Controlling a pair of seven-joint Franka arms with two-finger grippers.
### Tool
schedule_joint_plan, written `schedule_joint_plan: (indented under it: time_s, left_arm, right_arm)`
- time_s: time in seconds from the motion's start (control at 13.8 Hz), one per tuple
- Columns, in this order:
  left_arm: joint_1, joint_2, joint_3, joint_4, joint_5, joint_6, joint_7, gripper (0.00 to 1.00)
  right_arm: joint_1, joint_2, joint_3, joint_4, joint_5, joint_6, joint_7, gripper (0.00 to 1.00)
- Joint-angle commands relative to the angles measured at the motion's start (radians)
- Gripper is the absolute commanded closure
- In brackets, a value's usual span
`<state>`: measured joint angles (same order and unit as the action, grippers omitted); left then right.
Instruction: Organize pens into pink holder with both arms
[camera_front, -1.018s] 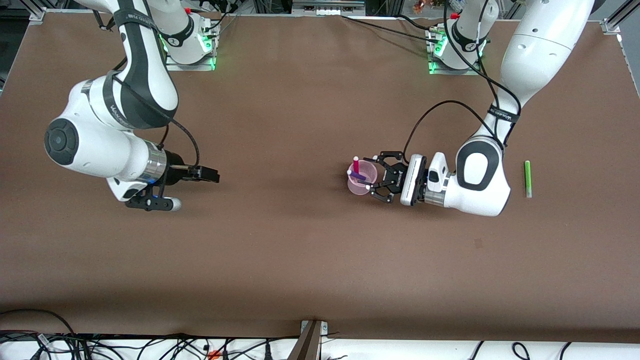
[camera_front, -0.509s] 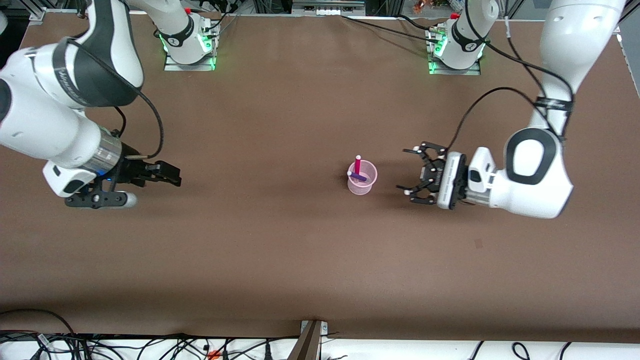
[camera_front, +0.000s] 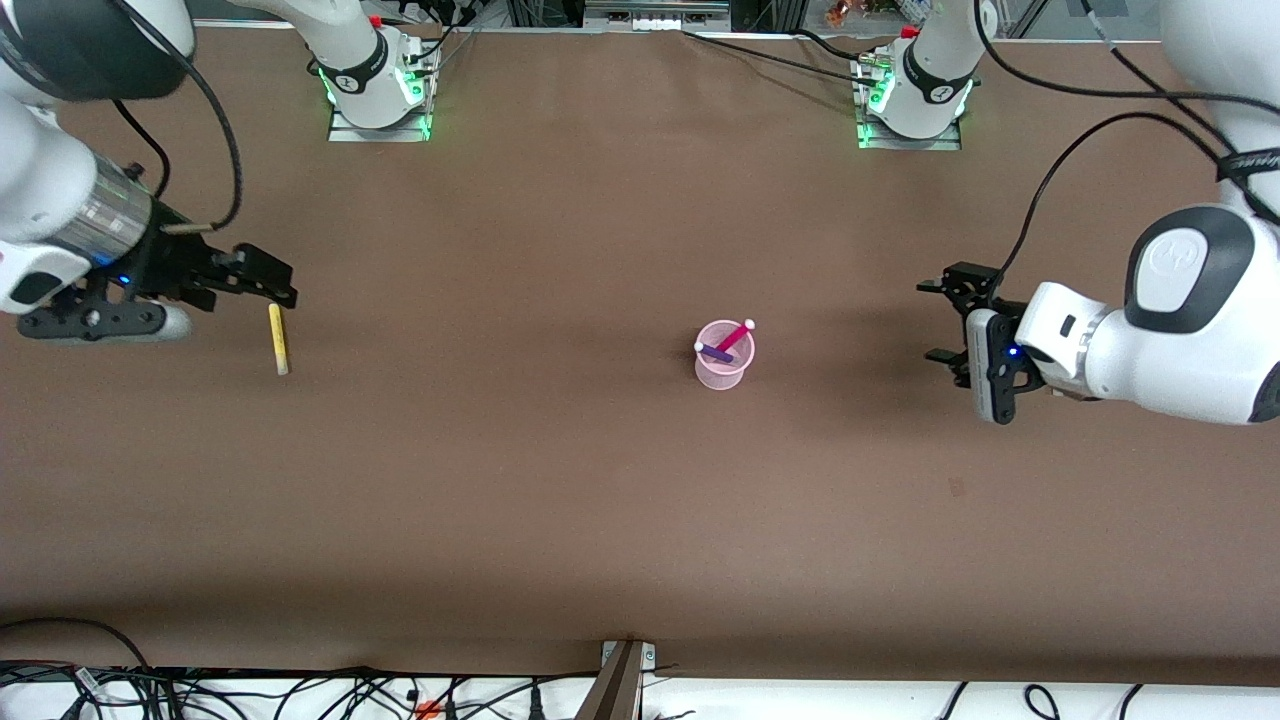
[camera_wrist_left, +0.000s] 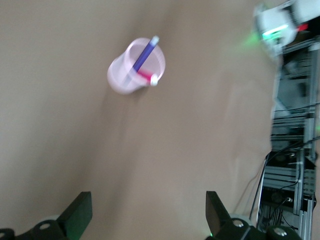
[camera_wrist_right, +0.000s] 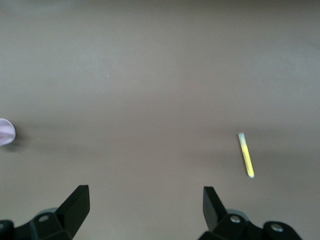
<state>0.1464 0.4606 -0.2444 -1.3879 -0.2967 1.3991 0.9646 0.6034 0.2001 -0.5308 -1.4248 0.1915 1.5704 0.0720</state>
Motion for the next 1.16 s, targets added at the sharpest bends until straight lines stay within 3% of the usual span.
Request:
schedule_joint_plan:
  time_s: [0.0,0.22,0.44,0.58,0.73,0.87,0.95,1.09]
  left_arm:
    - [-0.010,-0.085,-0.006,0.000,0.176,-0.022,-0.180,0.00]
    - [-0.022,-0.151,-0.022,0.001,0.308,-0.038,-0.402,0.00]
    - [-0.069,-0.218,-0.027,0.001,0.396,-0.020,-0.481,0.00]
    - [-0.120,-0.314,0.011,-0.081,0.413,0.018,-0.550,0.00]
    - [-0.122,-0.432,0.026,-0.234,0.396,0.125,-0.694,0.00]
    - [-0.181,-0.544,0.109,-0.375,0.326,0.202,-0.817,0.00]
    - [-0.223,-0.574,0.157,-0.411,0.326,0.224,-0.884,0.00]
    - [-0.225,-0.574,0.171,-0.407,0.314,0.247,-0.934,0.00]
  right_arm:
    - [-0.127,-0.071,0.142,-0.036,-0.056,-0.024,0.000,0.00]
    - [-0.298,-0.151,0.303,-0.095,-0.098,-0.036,0.002,0.00]
    - [-0.391,-0.217,0.406,-0.157,-0.119,-0.033,0.011,0.00]
    - [-0.447,-0.247,0.472,-0.187,-0.133,-0.024,0.014,0.00]
    - [-0.453,-0.261,0.485,-0.198,-0.149,-0.026,0.014,0.00]
    - [-0.453,-0.261,0.485,-0.189,-0.153,-0.032,0.006,0.00]
    - [-0.453,-0.261,0.485,-0.187,-0.153,-0.032,0.000,0.00]
    - [-0.448,-0.255,0.486,-0.180,-0.153,-0.032,-0.001,0.00]
